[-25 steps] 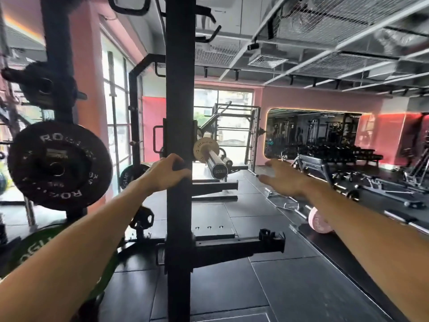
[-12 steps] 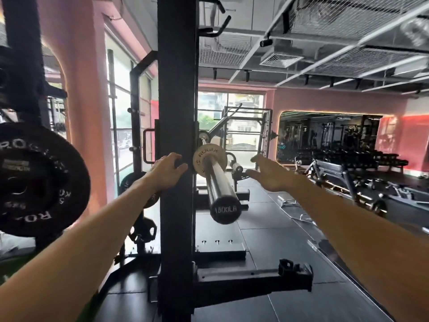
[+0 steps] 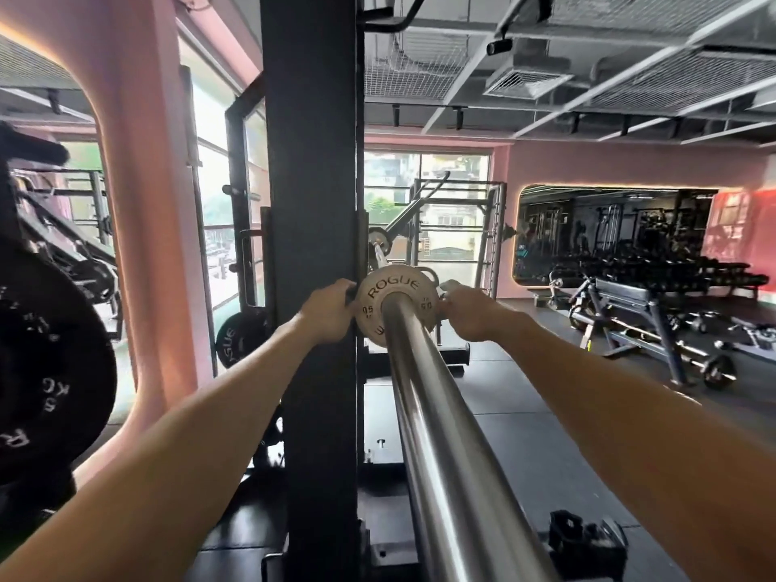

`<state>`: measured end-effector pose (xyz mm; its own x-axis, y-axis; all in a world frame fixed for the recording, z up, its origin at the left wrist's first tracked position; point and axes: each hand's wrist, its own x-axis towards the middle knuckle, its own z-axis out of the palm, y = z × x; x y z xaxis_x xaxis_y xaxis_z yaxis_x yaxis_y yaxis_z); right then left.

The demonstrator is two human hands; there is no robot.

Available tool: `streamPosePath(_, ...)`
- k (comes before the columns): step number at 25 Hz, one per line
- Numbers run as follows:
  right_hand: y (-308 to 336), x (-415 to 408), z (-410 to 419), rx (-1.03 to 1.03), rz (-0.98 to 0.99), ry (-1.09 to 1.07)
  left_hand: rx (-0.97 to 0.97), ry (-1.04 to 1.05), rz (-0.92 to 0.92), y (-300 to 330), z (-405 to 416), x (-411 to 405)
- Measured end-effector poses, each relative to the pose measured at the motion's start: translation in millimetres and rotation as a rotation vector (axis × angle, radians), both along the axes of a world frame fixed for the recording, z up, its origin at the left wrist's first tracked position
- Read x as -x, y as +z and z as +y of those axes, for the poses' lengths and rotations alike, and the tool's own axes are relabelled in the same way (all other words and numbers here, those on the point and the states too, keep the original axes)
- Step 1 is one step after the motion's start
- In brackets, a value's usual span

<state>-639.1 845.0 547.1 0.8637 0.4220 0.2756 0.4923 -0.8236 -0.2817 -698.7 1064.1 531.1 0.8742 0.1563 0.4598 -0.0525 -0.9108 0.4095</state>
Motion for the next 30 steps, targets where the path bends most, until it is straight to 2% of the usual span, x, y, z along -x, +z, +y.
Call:
streamPosePath(8,-9,-12,15,-0.204,-0.069,0.014,0.070,0.068,-0.090,-4,-11,-15)
streamPosePath(14,-8,28,-6,-0.307,0.004,0.081,0.093,0.090,-0.072,-2,-24,21)
streamPosePath(22,-9,135,-50,-0.344,0.012,0.132,0.142,0.124,-0.109,-3,-68,140)
streamPosePath(30,-12,278,-106,-0.310,-0.012,0.167,0.166,0.071,-0.120,-2,-126,295)
